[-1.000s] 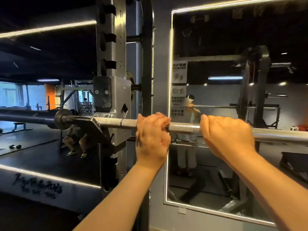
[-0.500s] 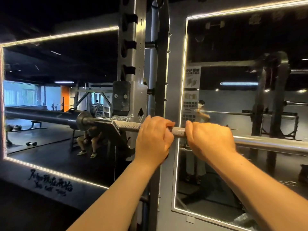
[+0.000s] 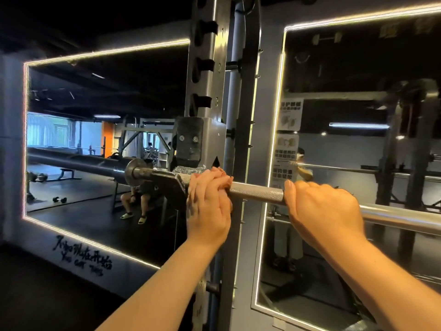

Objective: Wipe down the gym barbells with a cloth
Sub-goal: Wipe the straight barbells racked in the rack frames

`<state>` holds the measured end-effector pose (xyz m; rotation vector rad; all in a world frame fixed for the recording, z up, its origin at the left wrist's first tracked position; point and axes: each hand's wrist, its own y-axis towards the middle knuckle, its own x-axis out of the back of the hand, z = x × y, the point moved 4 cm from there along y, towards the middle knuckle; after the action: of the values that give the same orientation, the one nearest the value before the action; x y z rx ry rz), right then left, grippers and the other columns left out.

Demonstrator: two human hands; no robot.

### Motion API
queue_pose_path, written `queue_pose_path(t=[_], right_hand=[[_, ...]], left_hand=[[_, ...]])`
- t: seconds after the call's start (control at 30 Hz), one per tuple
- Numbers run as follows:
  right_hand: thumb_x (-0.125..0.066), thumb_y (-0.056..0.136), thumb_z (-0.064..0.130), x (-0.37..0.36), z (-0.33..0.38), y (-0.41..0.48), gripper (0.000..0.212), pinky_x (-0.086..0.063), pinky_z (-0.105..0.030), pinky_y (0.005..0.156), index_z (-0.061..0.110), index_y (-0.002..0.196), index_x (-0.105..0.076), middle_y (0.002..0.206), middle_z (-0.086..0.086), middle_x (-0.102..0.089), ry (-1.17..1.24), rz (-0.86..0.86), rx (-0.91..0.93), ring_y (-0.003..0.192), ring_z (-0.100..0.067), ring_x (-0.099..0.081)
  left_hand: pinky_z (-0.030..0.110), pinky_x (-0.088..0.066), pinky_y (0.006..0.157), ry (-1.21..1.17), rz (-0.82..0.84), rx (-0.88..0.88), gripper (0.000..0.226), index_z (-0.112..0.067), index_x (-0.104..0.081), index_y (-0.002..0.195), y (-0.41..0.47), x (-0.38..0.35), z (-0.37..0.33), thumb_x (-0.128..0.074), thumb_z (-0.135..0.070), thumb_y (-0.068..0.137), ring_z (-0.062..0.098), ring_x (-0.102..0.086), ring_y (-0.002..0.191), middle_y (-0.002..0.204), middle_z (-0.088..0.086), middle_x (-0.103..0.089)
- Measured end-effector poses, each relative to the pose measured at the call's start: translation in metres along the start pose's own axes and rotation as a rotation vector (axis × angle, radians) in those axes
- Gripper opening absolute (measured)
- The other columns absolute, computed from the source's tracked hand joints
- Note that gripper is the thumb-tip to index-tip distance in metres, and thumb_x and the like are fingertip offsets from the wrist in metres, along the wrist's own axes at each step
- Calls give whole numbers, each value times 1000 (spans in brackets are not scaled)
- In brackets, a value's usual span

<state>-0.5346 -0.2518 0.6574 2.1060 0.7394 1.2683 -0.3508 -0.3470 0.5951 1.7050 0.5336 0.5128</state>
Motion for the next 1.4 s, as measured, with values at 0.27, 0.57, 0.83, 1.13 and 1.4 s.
queue_pose_path(t=[0.27, 0.57, 0.83, 1.13, 1.4], right_hand=[[-13, 105, 42, 1, 2, 0, 46, -40, -26, 58, 21, 112, -53, 81, 8, -46, -24, 1, -21, 61, -12, -45], [-12, 104, 43, 0, 3, 1, 46, -36, -23, 53, 22, 106, -53, 71, 11, -36, -56, -26, -34, 52, -6, -37], [-26, 108, 41, 4, 4, 0, 34, -51, -25, 63, 19, 122, -49, 84, 8, -43, -17, 50, 25, 67, -12, -50], [-26, 110, 41, 6, -2, 5, 32, -59, -31, 70, 21, 121, -49, 84, 8, -53, 85, 154, 30, 76, -14, -63], [-37, 110, 38, 8, -40, 1, 17, -61, -36, 77, 22, 114, -37, 78, 8, -47, 24, 254, 87, 75, -15, -61]], left_hand=[[41, -49, 87, 215, 776, 397, 29, -21, -66, 94, 96, 11, -3, -39, -30, 102, 21, -60, 96, 101, 1, -65], [40, -42, 61, 204, 281, 104, 40, -16, -56, 68, 57, -6, -45, -41, -27, 103, 19, -52, 63, 65, 1, -53], [38, -47, 74, 331, 538, 226, 43, -17, -66, 90, 81, 3, -16, -30, -35, 106, 21, -61, 85, 88, 0, -63], [41, -52, 75, 109, 510, 32, 35, -24, -61, 83, 57, -18, -70, -36, -38, 104, 14, -56, 76, 79, -6, -55], [39, -47, 67, 256, 414, 259, 39, -16, -66, 81, 66, -13, -47, -37, -30, 103, 22, -60, 72, 76, 3, -62]])
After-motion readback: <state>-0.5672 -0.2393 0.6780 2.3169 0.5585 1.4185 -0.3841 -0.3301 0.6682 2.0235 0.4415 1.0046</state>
